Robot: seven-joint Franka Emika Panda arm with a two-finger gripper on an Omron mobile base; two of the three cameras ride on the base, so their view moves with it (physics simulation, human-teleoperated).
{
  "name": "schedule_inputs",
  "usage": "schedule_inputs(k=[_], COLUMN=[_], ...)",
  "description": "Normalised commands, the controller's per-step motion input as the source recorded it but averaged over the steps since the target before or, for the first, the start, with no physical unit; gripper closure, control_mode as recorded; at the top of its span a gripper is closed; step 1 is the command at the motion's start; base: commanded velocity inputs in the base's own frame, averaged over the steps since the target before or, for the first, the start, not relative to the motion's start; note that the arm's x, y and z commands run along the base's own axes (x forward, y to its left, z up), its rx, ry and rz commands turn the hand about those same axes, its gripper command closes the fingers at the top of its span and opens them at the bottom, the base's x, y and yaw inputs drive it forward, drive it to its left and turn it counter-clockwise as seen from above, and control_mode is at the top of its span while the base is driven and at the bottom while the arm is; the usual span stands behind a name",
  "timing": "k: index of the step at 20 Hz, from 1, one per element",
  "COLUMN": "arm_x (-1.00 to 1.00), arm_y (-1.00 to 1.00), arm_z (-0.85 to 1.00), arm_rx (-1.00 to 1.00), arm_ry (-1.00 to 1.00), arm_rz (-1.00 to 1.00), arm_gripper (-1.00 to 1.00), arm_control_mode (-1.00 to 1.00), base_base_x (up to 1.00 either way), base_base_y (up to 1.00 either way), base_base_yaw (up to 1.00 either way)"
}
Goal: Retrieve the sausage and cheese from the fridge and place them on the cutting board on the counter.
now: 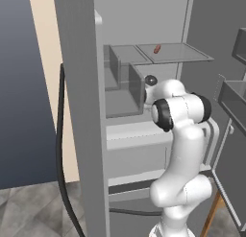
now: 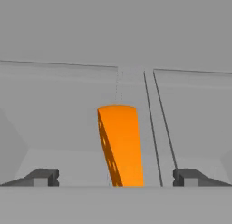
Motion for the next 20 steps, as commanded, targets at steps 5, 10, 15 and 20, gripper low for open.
schedule_inputs(k=[5, 10, 15, 20], arm_x=[0.29, 0.23, 0.14, 0.0], arm_y=[0.0, -0.07, -0.03, 0.0], arm_z=[-0.16, -0.17, -0.39, -0.92], arm_rx=[0.04, 0.04, 0.04, 0.0], arm_ry=[0.0, 0.0, 0.08, 0.13], arm_rz=[0.0, 0.0, 0.0, 0.0], arm_gripper=[-1.0, -1.0, -1.0, -1.0], arm_control_mode=[-1.0, -1.0, -1.0, -1.0], base_base_x=[0.0, 0.0, 0.0, 0.0], base_base_y=[0.0, 0.0, 0.0, 0.0], base_base_yaw=[0.0, 0.0, 0.0, 0.0])
